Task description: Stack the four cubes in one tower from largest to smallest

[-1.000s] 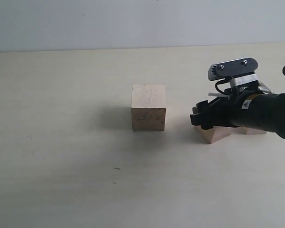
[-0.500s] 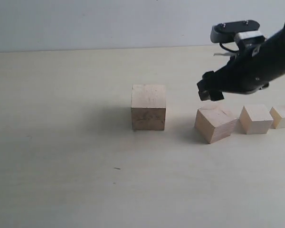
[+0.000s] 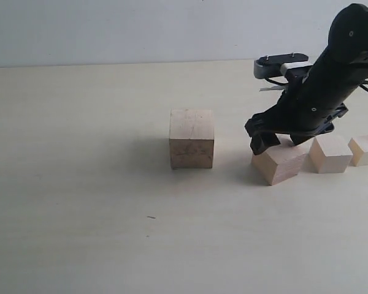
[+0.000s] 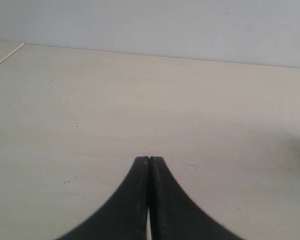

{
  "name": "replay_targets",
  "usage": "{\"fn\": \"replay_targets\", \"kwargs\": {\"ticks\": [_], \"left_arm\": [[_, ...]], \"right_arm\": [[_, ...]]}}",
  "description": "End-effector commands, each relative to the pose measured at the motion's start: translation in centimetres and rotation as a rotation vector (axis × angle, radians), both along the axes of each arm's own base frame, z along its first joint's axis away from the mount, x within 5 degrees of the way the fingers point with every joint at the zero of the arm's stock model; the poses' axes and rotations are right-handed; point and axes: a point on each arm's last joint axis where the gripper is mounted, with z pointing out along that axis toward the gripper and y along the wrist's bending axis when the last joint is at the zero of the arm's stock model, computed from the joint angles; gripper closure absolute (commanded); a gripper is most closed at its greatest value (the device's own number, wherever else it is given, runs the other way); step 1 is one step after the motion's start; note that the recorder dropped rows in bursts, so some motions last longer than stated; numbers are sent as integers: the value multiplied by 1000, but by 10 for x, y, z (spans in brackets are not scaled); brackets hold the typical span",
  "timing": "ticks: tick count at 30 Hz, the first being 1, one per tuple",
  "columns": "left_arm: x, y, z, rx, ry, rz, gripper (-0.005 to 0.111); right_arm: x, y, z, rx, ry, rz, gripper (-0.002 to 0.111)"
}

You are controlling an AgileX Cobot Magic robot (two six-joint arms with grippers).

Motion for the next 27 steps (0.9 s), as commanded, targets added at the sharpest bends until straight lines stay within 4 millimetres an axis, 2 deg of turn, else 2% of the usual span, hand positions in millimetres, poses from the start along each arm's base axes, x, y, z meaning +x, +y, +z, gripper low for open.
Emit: {"fn": "replay_targets", "kwargs": {"ticks": [1, 5, 10, 21, 22, 24, 27], "left_arm": [[0, 0, 0, -6, -13, 3, 107], [0, 0, 0, -6, -13, 3, 107], [0, 0, 0, -6, -13, 3, 107], [0, 0, 0, -10, -13, 5, 107], [0, 0, 0, -10, -13, 5, 107], [0, 0, 0, -10, -13, 5, 107], [0, 0, 0, -6, -13, 4, 107]], "right_arm": [[7, -2, 2, -26, -66, 20, 33], [9, -6, 3, -79, -96, 47, 33], [12, -6, -4, -62, -81, -34, 32], [10, -7, -7, -76, -52, -4, 32], [10, -7, -7, -78, -55, 4, 29], [10, -7, -7, -74, -56, -5, 16], [9, -7, -7, -74, -49, -3, 13]]}}
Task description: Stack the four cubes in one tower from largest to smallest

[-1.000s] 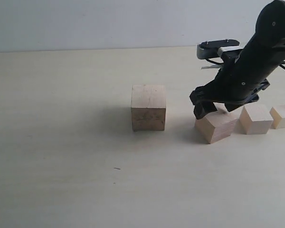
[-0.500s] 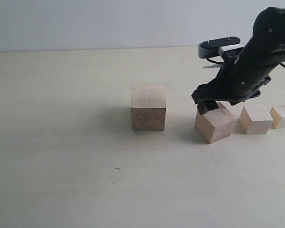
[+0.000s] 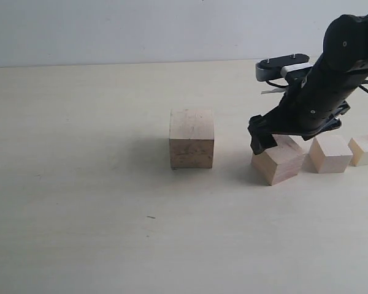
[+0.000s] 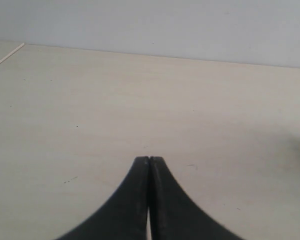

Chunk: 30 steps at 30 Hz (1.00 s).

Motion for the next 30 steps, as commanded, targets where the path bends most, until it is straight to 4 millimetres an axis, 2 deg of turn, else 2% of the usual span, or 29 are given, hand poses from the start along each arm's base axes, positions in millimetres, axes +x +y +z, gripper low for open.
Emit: {"fn": "replay_targets", "kwargs": {"ticks": [1, 5, 8, 11, 13, 14, 16, 18, 21, 24, 27, 30], "left_arm": [[0, 0, 0, -6, -13, 4, 107], [0, 0, 0, -6, -13, 4, 107], [0, 0, 0, -8, -13, 4, 107], [0, 0, 0, -10, -13, 5, 107], [0, 0, 0, -10, -13, 5, 107], [0, 0, 0, -10, -13, 5, 107], [0, 0, 0, -10, -13, 5, 107], [0, 0, 0, -10, -13, 5, 107], [0, 0, 0, -8, -13, 4, 107], [0, 0, 0, -8, -13, 4, 107], [0, 0, 0, -8, -13, 4, 107], [0, 0, 0, -8, -13, 4, 107]], "right_arm": [[1, 0, 2, 2, -4, 3, 13], [4, 6, -10, 75, 31, -52, 14], [2, 7, -17, 75, 81, -19, 14], [0, 7, -21, 69, 107, -16, 19], [-1, 6, -22, 67, 120, -17, 30], [-1, 6, -20, 67, 129, -15, 40], [0, 7, -16, 69, 149, -9, 54], [2, 8, -6, 72, 161, -1, 64], [7, 11, 15, 90, 158, 8, 71], [13, 17, 47, 161, 140, 3, 71], [15, 30, 83, 315, 115, -2, 71], [16, 45, 112, 462, 53, 73, 71]]}}
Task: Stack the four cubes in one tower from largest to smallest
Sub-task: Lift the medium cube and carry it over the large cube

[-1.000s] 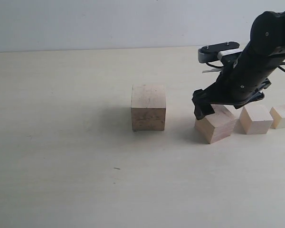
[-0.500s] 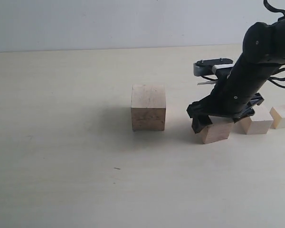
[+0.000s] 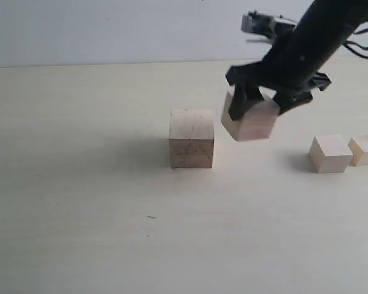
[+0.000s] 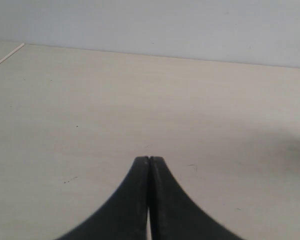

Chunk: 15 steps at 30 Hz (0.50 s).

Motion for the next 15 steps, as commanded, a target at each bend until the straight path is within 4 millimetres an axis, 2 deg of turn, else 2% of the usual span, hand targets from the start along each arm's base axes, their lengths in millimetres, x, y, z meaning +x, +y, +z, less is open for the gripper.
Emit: {"fn": "replay_targets", "kwargs": {"ticks": [1, 9, 12, 15], "left_arm": [[0, 0, 0, -8, -13, 4, 107], [0, 0, 0, -9, -13, 4, 107], [0, 0, 0, -9, -13, 4, 107], [0, 0, 0, -9, -13, 4, 107]], "right_arm": [[2, 22, 48, 208, -115, 86, 71], [11, 65, 61, 165, -351, 521, 71], [19, 68, 62, 129, -420, 628, 71], [29, 66, 52, 34, -469, 765, 71]]}}
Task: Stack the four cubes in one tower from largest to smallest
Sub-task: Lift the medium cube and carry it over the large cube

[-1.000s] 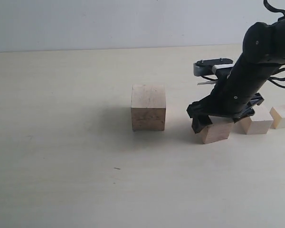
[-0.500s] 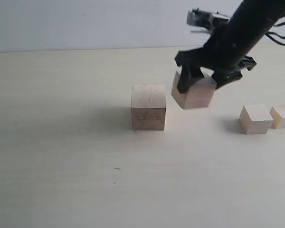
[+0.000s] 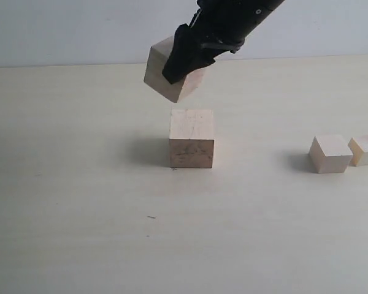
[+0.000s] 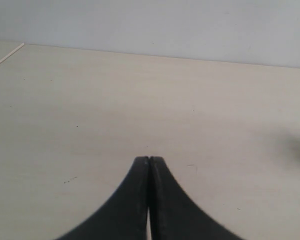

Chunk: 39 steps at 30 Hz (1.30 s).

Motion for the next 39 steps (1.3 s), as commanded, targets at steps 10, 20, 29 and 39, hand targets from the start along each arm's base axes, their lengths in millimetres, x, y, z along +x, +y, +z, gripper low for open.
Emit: {"fn": "replay_targets", "kwargs": {"ticks": [10, 20, 29, 39], "left_arm": [[0, 0, 0, -7, -13, 4, 107], [0, 0, 0, -9, -13, 4, 107], [0, 0, 0, -9, -13, 4, 107], [0, 0, 0, -6, -13, 4, 107]], "right_arm": [[15, -6, -35, -213, -64, 290, 71], [33, 2, -54, -194, -210, 355, 71], [31, -3, -61, -230, -72, 228, 71], [25, 3, -62, -142, 328, -374, 71]]}}
